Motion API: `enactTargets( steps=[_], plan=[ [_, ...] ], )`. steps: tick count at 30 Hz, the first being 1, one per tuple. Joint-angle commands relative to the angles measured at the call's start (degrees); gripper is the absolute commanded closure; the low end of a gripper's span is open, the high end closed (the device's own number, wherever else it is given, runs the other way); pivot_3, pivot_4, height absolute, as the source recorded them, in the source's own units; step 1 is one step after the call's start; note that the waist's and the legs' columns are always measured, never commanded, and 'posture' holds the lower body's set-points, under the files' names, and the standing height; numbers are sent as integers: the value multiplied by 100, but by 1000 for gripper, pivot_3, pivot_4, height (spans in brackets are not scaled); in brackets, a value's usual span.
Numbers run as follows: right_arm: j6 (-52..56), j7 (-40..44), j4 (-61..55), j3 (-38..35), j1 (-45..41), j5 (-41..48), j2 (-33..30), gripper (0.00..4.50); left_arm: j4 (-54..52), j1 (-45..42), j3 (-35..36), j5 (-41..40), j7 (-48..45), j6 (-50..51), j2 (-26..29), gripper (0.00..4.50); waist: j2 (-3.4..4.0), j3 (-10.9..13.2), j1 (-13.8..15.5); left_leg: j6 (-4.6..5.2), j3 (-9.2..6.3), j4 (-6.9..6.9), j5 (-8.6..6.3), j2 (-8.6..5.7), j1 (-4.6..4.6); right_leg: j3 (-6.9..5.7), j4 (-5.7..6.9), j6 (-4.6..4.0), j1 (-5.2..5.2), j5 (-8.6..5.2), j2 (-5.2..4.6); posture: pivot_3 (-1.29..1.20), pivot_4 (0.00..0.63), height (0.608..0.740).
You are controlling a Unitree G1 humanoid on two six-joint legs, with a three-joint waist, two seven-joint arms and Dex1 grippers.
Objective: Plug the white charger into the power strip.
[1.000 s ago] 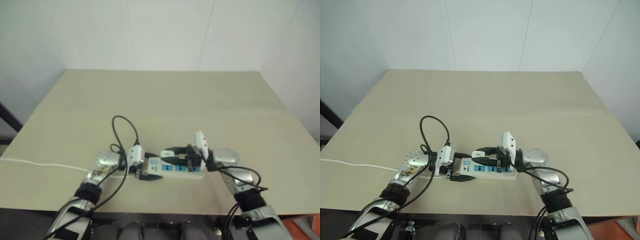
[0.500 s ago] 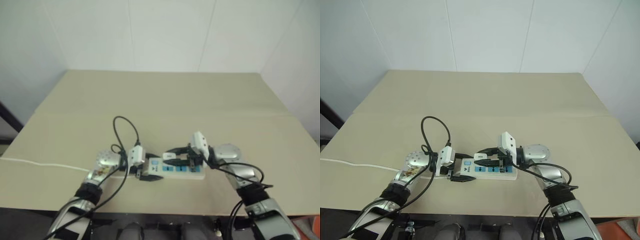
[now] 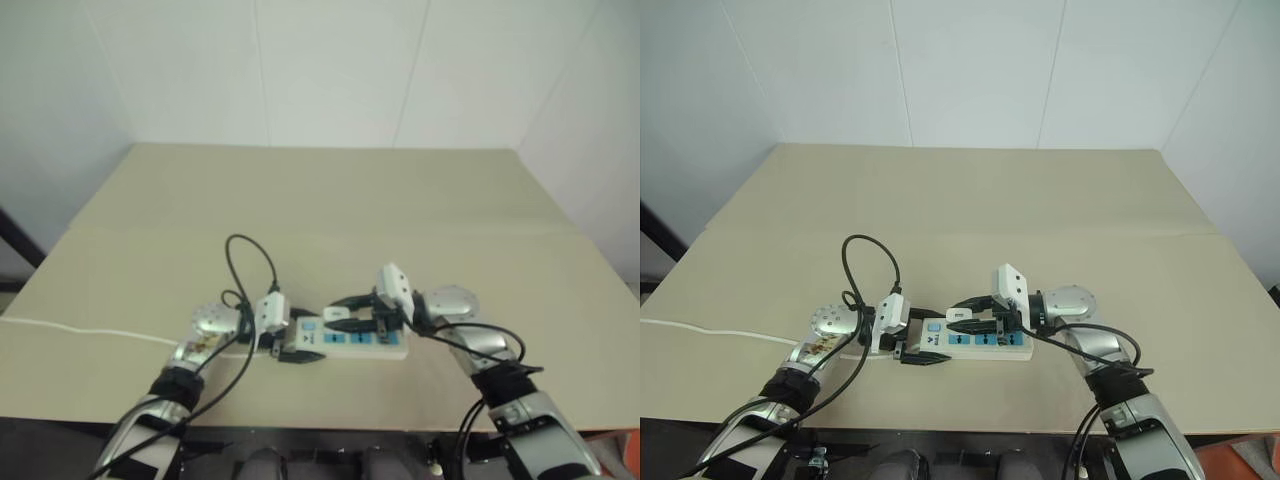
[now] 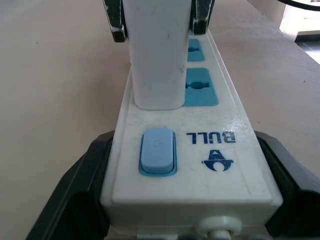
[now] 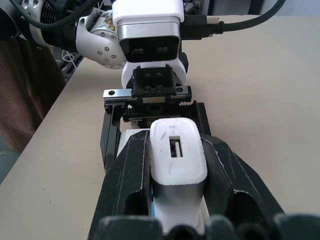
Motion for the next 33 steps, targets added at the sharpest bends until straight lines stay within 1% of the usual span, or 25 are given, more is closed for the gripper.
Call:
enactTargets(
  steps=[1,3,5,6,7,9,11,13,14,16,17,18,23,25,27,30,32,33],
  plan=[
    [142,-62,296,263,400,-576,-220,3318,141,135,-186,363,-42,25,150,1182,-4,-11,2,0,0,-1,0,0,0,0,-1,0,0,0,0,0,150,740],
    [94,-151,242,255,445,-601,-213,3318,157,124,-187,364,-42,17,150,1182,-6,-20,1,1,0,-3,-1,1,0,0,-4,19,0,-12,0,0,150,740],
    [123,-258,129,238,480,-592,-203,2587,174,115,-187,363,-40,13,148,1182,-10,-26,4,2,0,-3,-2,1,0,0,-5,21,0,-13,0,0,150,740],
    [105,-258,62,226,500,-588,-201,2391,181,113,-186,366,-38,7,147,1182,-15,-28,18,2,0,-3,-2,2,0,0,-5,21,0,-13,1,0,150,740],
    [137,-222,-31,232,510,-567,-220,1993,190,111,-187,369,-37,5,146,1182,-14,-29,9,2,-3,-4,-2,2,-4,-4,-7,21,-1,-14,2,0,150,740],
    [177,-174,-153,222,534,-557,-238,1376,206,105,-188,369,-34,2,143,1182,-15,-31,-1,3,1,-4,-3,3,-2,-2,-10,21,0,-15,2,0,150,740],
    [227,-126,-185,226,528,-563,-248,656,221,98,-190,373,-28,3,139,1182,-16,-32,-4,3,0,-4,-3,6,-2,-3,-10,22,0,-15,5,0,150,740],
    [221,-132,-181,224,522,-605,-245,61,203,97,-189,368,-11,35,133,1182,-16,-32,-4,3,0,-4,-3,8,-1,-3,-10,23,0,-16,7,0,150,740],
    [201,-141,-168,223,518,-632,-238,7,185,99,-184,362,3,62,131,1182,-16,-32,-4,3,0,-4,-3,9,-1,-3,-11,24,0,-16,7,0,150,740],
    [108,-224,-109,242,500,-750,-215,0,4,97,-172,282,-89,315,204,470,-17,-33,-5,3,0,-4,-3,9,-2,-3,-13,25,0,-17,7,0,150,740],
    [78,-249,-92,251,492,-788,-209,0,-135,111,-127,212,-110,418,242,342,-17,-33,-8,3,0,-4,-3,9,-2,-3,-13,25,0,-17,8,0,150,740],
    [72,-257,-85,254,487,-800,-205,0,-262,126,-84,141,-123,509,275,76,-17,-33,-16,3,1,-4,-3,9,-2,-3,-14,25,-1,-17,8,0,150,740],
    [13,-404,-225,91,475,-772,-234,0,-1234,299,264,-295,-118,972,565,31,-20,-26,-48,2,1,-9,-3,14,-7,-2,-16,25,-8,-17,10,0,150,740],
    [81,-527,-496,-140,484,-678,-364,0,-1819,434,423,-580,-222,1392,805,31,-20,-19,-45,2,0,-9,-3,15,-14,-2,-15,25,-15,-16,10,0,150,740],
    [214,-639,-853,-486,482,-516,-603,0,-2411,594,553,-887,-410,1898,1153,31,-18,7,-26,2,0,-9,-3,15,-20,-2,-14,24,-20,-16,8,0,150,740],
    [580,-619,-1338,-1129,416,-75,-1119,0,-3016,776,837,-1247,-471,2323,1585,31,11,82,4,2,0,-9,-3,13,-34,-3,-19,20,-31,-14,4,0,150,740],
    [835,-521,-1563,-1559,357,210,-1528,0,-3317,856,1073,-1510,-468,2607,1809,31,28,124,12,2,0,-7,-3,10,-55,-4,-24,-13,-47,8,1,0,150,740],
    [988,-434,-1667,-1752,351,376,-1734,0,-3447,899,1179,-1617,-481,2710,1915,31,28,130,9,2,-2,-7,-3,12,-78,-4,-25,-17,-72,12,4,0,150,740]
  ],
)
